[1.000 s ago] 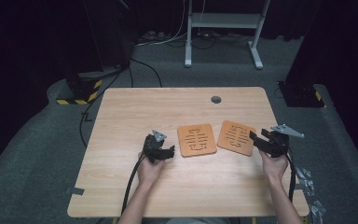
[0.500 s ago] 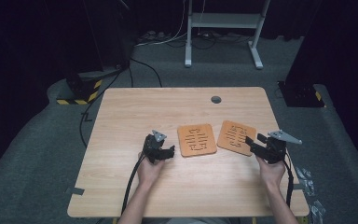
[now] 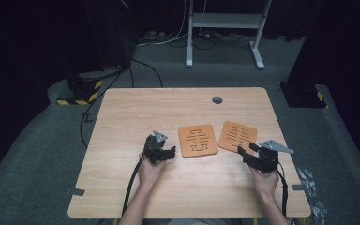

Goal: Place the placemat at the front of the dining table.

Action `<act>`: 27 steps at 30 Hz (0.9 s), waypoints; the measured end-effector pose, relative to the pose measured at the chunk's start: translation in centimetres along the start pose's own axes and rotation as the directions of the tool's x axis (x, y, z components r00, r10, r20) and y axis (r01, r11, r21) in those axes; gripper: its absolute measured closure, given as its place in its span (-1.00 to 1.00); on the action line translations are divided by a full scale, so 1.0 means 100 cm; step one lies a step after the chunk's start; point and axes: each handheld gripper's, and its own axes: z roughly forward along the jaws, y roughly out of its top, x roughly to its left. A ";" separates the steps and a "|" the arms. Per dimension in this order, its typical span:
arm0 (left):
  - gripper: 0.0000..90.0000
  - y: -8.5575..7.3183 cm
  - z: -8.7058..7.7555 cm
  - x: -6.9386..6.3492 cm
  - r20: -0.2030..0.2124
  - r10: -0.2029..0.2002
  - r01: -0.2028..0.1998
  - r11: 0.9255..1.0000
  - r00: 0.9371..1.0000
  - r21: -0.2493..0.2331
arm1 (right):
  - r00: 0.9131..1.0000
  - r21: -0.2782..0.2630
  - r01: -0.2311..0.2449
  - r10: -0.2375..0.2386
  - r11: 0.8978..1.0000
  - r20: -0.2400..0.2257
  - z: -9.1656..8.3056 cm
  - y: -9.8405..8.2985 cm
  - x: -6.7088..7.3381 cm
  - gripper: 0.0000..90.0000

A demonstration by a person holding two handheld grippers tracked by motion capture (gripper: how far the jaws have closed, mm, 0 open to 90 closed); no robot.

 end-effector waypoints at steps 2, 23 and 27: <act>-0.43 0.000 0.000 0.000 0.000 0.000 0.000 1.000 1.000 0.000 | 1.000 0.015 0.026 -0.026 1.000 -0.010 0.003 -0.005 0.006 -0.10; -0.44 0.000 0.000 0.000 0.001 0.002 -0.002 1.000 1.000 0.000 | 0.968 0.238 0.250 -0.234 0.938 -0.094 0.039 -0.033 0.050 -0.24; -0.44 0.000 0.000 0.000 0.004 0.002 -0.002 1.000 1.000 0.000 | 0.969 0.241 0.246 -0.230 0.939 -0.094 0.039 -0.033 0.051 -0.25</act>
